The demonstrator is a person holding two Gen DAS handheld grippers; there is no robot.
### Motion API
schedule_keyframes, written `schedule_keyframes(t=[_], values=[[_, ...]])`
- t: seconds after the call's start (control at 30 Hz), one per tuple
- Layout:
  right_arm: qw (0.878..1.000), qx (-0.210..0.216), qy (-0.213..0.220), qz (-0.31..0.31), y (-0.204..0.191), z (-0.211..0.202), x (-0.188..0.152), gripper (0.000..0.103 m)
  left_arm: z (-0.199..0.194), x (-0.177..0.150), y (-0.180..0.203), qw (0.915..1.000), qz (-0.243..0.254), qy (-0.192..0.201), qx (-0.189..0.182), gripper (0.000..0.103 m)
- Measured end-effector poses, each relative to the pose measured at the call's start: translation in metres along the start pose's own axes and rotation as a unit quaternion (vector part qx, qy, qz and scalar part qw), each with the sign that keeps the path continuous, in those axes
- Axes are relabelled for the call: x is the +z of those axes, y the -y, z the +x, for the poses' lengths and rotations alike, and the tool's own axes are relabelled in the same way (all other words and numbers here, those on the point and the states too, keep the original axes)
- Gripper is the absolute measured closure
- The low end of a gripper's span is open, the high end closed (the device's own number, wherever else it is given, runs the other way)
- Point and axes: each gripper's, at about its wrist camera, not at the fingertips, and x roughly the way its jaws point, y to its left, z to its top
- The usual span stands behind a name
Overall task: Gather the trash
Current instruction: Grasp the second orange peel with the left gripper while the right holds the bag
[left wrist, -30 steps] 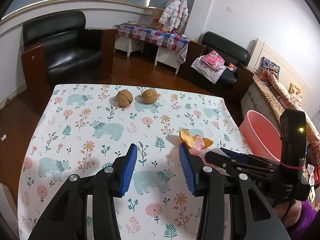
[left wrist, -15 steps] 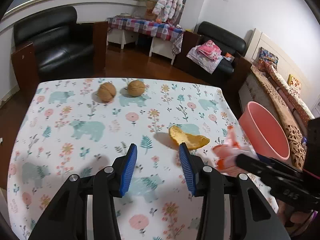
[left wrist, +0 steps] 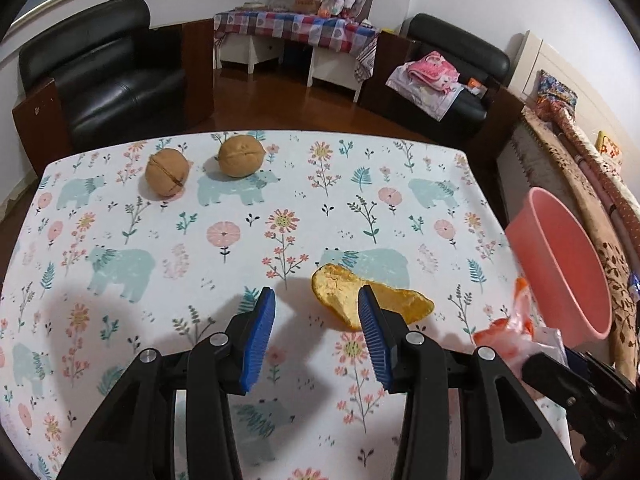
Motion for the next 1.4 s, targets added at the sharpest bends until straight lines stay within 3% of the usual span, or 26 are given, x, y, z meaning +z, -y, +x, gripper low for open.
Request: schedule_keyframes(t=[0.13,0.27,0.4,0.6,1.4], values=[[1.0,0.001,0.0,0.0,0.001,0.001,-0.001,0.07,0.01,0.003,0.002,0.9999,-0.009,-0.005,0.003,0.066],[1.0,0.0,-0.003,0.002,0.001,0.003,-0.003,0.07,0.013,0.005,0.008,0.9999,-0.008,-0.009,0.001,0.089],[1.0,0.0,-0.001,0.003,0.001,0.002,-0.005,0.07,0.008,0.004,0.013,1.0,-0.002,0.002,-0.002,0.097],[1.0,0.003,-0.003,0.001,-0.004,0.001,-0.01,0.07,-0.015,-0.003,0.018,0.9997,0.009,0.02,0.005,0.098],[0.998,0.008,0.027,-0.058,-0.05,-0.032,-0.023,0.07,-0.106,-0.047,0.005,0.9979,-0.023,0.054,0.027,0.098]])
